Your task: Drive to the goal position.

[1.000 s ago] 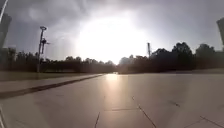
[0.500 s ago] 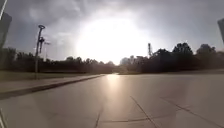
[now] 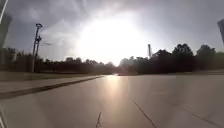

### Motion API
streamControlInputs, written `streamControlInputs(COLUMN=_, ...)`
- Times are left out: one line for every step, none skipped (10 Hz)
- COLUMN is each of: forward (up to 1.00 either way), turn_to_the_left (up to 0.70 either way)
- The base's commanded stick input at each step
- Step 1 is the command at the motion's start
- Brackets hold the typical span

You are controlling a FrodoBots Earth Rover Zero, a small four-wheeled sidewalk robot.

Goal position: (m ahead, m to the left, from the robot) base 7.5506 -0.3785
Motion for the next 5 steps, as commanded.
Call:
streamControlInputs(forward=0.7, turn_to_the_left=0.0)
streamControlInputs(forward=0.7, turn_to_the_left=0.0)
streamControlInputs(forward=0.7, turn_to_the_left=0.0)
streamControlInputs(forward=0.7, turn_to_the_left=0.0)
streamControlInputs(forward=0.7, turn_to_the_left=0.0)
